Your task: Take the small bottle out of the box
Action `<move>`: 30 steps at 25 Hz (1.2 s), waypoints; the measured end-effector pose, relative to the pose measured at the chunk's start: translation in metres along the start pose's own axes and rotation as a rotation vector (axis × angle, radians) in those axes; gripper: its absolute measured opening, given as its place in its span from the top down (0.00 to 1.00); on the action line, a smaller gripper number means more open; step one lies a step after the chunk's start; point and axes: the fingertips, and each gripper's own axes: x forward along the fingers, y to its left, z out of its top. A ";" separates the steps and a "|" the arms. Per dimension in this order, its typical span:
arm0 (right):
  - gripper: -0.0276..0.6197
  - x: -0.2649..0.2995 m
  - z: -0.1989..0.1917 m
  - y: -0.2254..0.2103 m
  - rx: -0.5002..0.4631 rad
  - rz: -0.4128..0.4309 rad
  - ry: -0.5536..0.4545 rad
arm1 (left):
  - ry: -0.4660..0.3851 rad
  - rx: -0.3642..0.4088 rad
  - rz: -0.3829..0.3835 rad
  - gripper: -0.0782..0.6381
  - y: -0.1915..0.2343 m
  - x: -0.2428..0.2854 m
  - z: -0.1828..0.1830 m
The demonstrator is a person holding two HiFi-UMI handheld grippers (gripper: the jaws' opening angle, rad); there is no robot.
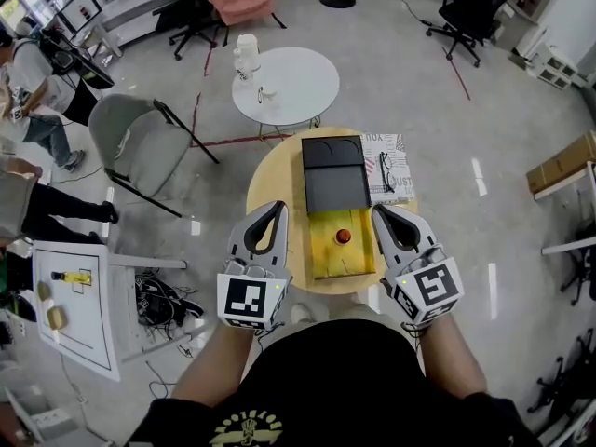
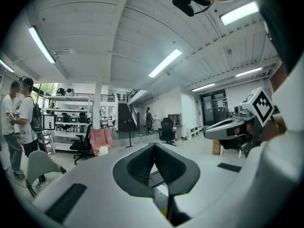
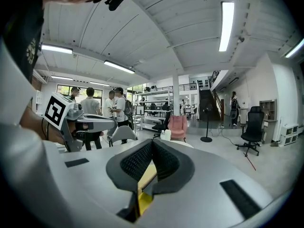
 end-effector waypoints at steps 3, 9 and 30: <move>0.93 0.002 -0.009 -0.006 0.000 -0.002 0.007 | 0.018 0.011 -0.007 0.87 -0.005 0.005 -0.007; 0.93 0.004 -0.025 -0.009 -0.011 0.009 0.023 | 0.017 0.014 -0.012 0.87 -0.013 0.010 -0.013; 0.85 0.025 -0.078 -0.012 0.015 0.032 0.094 | 0.047 -0.020 -0.040 0.87 -0.020 0.024 -0.038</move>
